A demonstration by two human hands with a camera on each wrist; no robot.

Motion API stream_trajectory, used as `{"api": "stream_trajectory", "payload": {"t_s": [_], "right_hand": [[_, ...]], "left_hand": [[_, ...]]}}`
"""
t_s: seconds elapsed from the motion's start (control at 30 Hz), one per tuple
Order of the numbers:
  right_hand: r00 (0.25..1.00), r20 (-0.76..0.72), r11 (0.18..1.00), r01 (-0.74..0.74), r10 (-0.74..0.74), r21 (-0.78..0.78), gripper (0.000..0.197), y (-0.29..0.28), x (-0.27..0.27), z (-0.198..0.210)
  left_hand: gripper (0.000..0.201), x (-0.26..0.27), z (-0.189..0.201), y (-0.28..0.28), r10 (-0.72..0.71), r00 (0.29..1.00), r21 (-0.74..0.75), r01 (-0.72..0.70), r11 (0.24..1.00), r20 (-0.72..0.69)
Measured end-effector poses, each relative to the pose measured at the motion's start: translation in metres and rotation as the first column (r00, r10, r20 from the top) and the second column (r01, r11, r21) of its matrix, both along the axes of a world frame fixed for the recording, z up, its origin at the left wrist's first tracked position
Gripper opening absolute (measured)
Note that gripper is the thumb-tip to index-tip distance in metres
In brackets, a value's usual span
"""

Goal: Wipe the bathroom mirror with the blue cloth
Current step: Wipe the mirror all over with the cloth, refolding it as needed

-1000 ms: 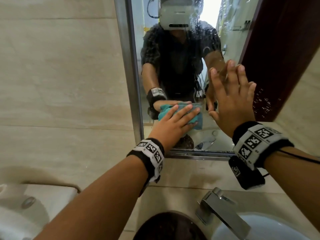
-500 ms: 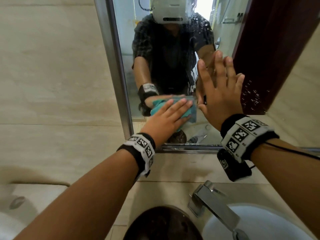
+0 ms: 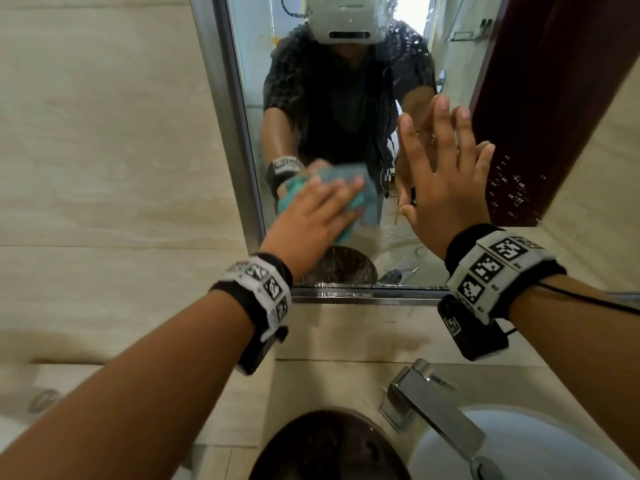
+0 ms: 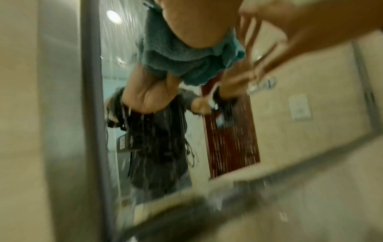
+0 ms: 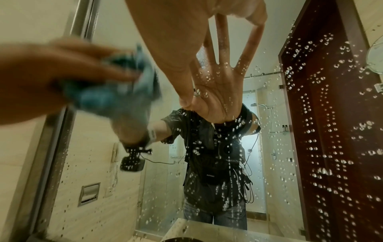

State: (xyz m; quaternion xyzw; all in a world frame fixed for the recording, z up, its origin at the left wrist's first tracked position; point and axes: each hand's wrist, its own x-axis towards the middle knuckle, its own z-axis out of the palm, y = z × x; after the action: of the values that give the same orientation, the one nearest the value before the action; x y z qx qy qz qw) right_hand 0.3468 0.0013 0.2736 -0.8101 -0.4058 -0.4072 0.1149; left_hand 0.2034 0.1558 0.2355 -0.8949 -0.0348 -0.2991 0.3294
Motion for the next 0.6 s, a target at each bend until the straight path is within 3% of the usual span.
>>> {"api": "stream_trajectory", "payload": {"t_s": [0.1, 0.2, 0.37, 0.43, 0.5, 0.6], "right_hand": [[0.999, 0.033, 1.0, 0.001, -0.002, 0.007, 0.09, 0.001, 0.0, -0.001], [1.0, 0.029, 1.0, -0.005, 0.005, 0.008, 0.091, 0.0, 0.001, 0.0], [1.0, 0.026, 1.0, 0.016, -0.016, 0.0, 0.092, 0.0, -0.001, 0.0], [1.0, 0.022, 1.0, 0.008, -0.008, -0.007, 0.093, 0.0, -0.002, 0.001], [1.0, 0.017, 1.0, -0.008, 0.008, 0.012, 0.088, 0.001, -0.003, 0.0], [1.0, 0.017, 0.997, -0.026, 0.025, 0.078, 0.078, 0.004, -0.009, -0.002]], "left_hand": [[0.081, -0.012, -0.038, 0.0, -0.019, 0.98, -0.013, 0.017, 1.0, -0.197], [0.079, -0.017, -0.02, 0.004, -0.02, 0.98, 0.0, 0.021, 1.0, -0.196], [0.075, -0.015, 0.05, 0.02, 0.015, 0.981, -0.12, 0.008, 0.993, 0.195], [0.071, -0.012, 0.054, 0.023, 0.027, 0.97, -0.123, 0.003, 0.992, 0.242], [0.075, -0.013, 0.033, 0.021, 0.035, 0.981, -0.08, -0.02, 0.997, 0.189], [0.086, -0.023, -0.016, 0.011, 0.081, 0.996, -0.042, -0.082, 0.996, -0.027]]}}
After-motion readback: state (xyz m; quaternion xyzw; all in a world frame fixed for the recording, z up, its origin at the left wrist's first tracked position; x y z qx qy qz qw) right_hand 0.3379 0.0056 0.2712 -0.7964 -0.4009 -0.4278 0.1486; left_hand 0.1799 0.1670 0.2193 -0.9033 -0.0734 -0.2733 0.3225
